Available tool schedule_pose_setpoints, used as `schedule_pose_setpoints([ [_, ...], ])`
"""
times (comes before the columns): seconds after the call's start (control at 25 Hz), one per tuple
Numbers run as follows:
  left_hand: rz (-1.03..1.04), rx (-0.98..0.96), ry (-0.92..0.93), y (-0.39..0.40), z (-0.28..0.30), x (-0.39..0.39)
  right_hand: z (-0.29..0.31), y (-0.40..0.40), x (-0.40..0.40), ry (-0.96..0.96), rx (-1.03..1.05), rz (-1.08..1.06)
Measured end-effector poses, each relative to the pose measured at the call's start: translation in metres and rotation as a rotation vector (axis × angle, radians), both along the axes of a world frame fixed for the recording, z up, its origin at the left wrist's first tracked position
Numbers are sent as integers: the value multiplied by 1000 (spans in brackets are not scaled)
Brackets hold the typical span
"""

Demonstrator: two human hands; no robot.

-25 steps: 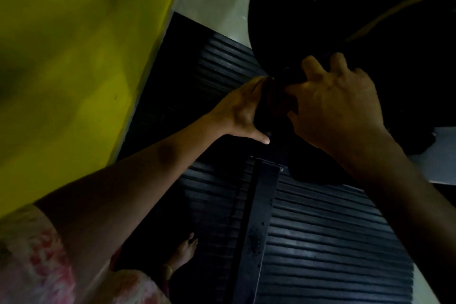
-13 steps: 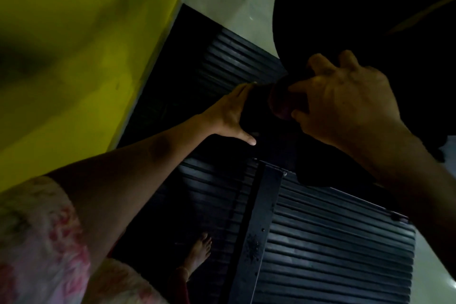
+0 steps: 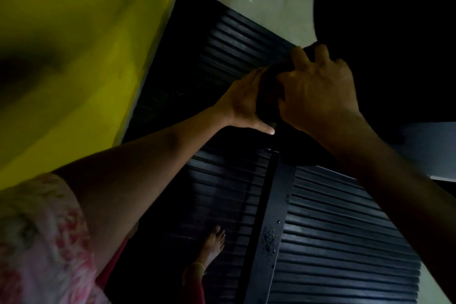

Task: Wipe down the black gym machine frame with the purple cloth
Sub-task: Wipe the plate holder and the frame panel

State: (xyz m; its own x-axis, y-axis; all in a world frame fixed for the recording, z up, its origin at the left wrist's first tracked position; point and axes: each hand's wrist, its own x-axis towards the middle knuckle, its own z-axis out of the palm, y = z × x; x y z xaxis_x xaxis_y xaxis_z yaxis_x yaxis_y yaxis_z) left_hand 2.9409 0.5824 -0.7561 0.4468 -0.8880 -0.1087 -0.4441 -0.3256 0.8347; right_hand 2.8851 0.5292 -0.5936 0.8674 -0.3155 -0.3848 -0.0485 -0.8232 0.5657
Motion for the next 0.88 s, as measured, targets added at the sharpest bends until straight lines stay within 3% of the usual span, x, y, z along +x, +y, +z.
schedule_pose_setpoints([
  [0.2, 7, 60, 123, 13, -28, 5, -19, 3, 11, 71, 76, -52],
  [0.4, 26, 192, 161, 29, -63, 13, -27, 6, 12, 32, -118, -75],
  [0.6, -11, 379, 228, 59, -108, 11, -75, 9, 37, 281, 95, 56],
  [0.68, -14, 375, 264, 66, -119, 9, -76, 4, 43, 345, 126, -6],
  [0.76, -9, 347, 278, 67, -125, 9, -81, 7, 42, 266, 53, -90],
  [0.88, 2, 341, 239, 67, -136, 7, -107, 23, 44, 267, -49, 2],
])
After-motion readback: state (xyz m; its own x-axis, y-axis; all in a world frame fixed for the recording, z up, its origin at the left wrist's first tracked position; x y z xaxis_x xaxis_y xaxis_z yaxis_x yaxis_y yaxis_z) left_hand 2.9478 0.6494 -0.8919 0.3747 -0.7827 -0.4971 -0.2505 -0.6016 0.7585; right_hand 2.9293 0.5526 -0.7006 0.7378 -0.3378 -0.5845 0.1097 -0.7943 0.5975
